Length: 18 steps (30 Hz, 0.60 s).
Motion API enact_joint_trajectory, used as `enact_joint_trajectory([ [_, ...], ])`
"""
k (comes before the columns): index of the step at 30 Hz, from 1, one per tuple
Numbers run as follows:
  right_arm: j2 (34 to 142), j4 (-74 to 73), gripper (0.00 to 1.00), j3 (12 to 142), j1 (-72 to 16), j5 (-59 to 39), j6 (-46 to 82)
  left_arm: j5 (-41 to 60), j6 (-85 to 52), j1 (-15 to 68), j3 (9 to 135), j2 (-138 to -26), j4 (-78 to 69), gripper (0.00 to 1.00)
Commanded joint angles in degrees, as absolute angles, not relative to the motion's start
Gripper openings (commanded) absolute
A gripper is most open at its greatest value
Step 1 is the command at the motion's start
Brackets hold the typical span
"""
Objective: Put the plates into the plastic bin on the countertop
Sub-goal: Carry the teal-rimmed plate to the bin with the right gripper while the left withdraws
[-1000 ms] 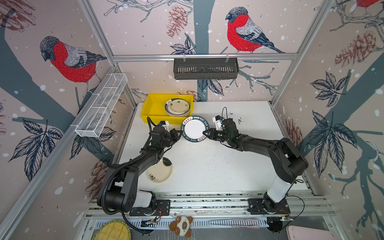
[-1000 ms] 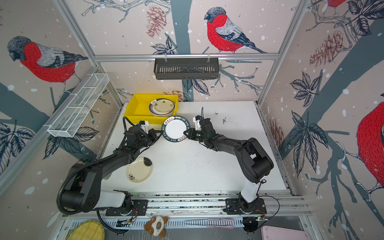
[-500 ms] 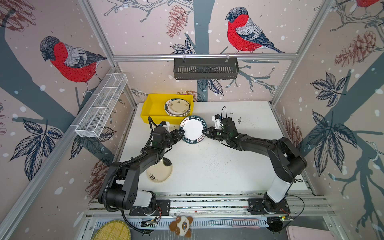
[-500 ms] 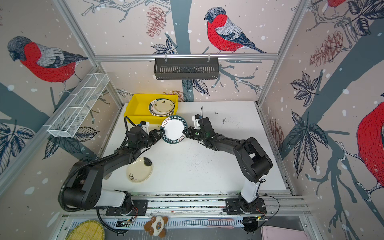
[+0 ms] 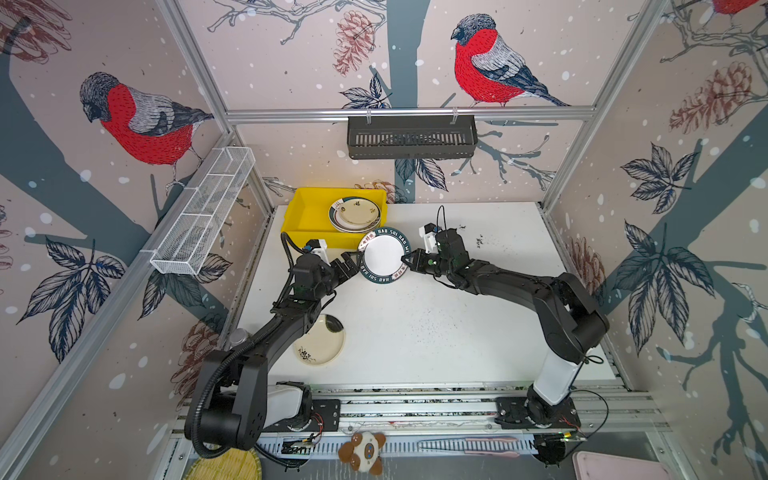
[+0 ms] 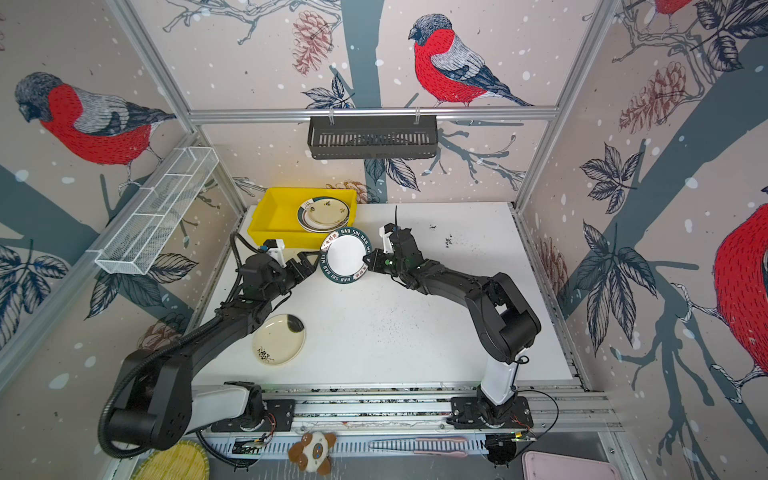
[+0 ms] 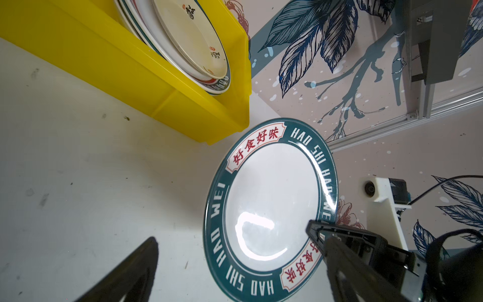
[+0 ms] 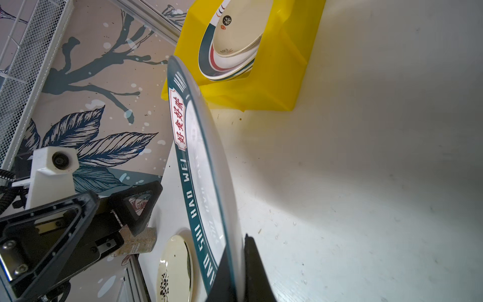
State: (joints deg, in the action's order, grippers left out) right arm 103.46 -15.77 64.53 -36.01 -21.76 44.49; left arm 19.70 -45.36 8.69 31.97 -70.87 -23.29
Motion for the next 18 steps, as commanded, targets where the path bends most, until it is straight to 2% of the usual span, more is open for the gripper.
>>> enact_joint_trajectory([
  [1,104.4,-15.7,0.01,67.6,-36.1,-19.6,42.0,17.2,-43.7,7.8,30.8,-68.4,-23.4,0.98],
  [18,125.2,-9.8,0.01,99.0,-34.0,-22.6,42.2,14.0,-40.0,6.5,26.2,-58.1,-16.2,0.98],
])
